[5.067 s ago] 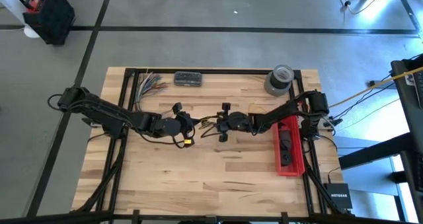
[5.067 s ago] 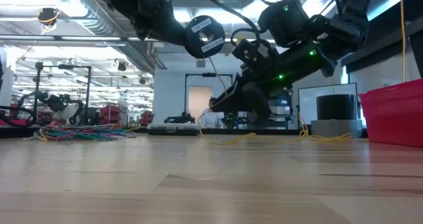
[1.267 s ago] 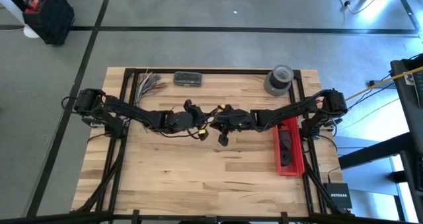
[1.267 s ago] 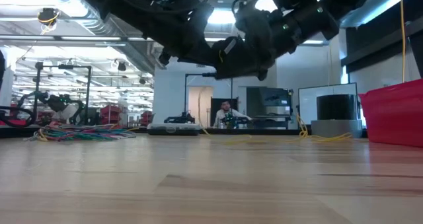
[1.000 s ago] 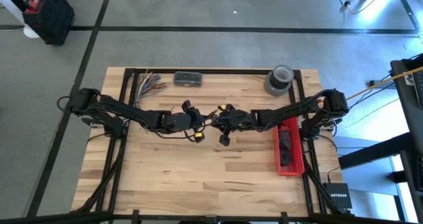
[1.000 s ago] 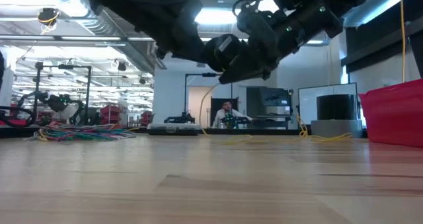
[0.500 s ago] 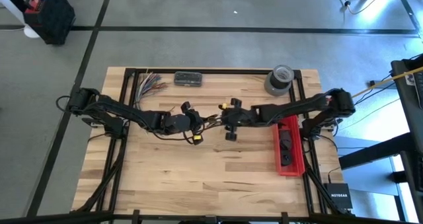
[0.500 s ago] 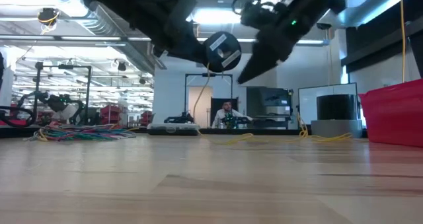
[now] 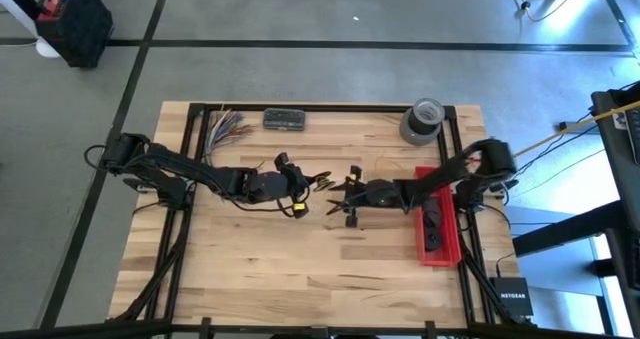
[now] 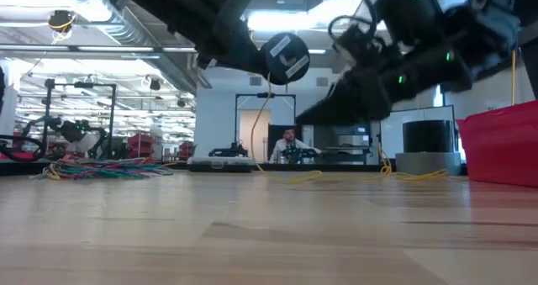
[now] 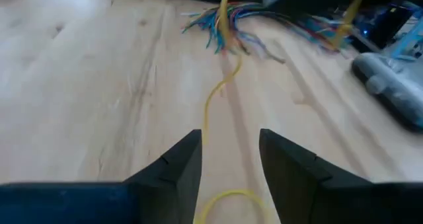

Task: Coil cords
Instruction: Coil the yellow wire onto the black spool

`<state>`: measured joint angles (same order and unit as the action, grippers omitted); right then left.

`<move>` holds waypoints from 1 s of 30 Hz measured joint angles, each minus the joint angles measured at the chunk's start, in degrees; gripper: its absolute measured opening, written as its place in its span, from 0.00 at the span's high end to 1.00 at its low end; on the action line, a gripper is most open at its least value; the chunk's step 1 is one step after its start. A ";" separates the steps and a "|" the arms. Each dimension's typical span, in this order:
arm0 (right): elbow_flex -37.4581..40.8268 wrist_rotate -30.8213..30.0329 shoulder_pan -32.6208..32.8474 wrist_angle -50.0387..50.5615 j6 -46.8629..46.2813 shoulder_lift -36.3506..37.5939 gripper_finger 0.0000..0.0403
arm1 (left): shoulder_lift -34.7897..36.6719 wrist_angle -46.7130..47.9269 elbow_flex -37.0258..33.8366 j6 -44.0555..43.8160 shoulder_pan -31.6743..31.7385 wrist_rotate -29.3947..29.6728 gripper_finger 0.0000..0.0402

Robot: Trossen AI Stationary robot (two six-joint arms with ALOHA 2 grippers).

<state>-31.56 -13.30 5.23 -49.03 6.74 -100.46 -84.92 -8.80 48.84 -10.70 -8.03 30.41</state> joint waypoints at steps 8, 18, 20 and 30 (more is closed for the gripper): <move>-6.94 1.84 0.02 -4.33 1.72 -11.22 0.61 | 1.64 -5.57 -0.02 2.80 -0.80 0.52 1.00; -8.92 0.03 -2.08 -3.73 2.37 -11.21 0.63 | 2.92 -7.17 0.33 6.40 -1.09 0.46 1.00; -8.85 0.25 -1.87 -3.50 2.64 -11.21 0.69 | 2.90 -6.49 0.33 6.38 -1.13 0.42 1.00; -3.81 -7.24 -1.57 3.03 4.09 -2.10 0.96 | 4.84 1.46 0.35 4.70 -3.57 5.18 1.00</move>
<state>-35.37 -20.54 3.67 -46.00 10.83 -102.57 -80.08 -7.34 49.19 -6.00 -11.61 35.59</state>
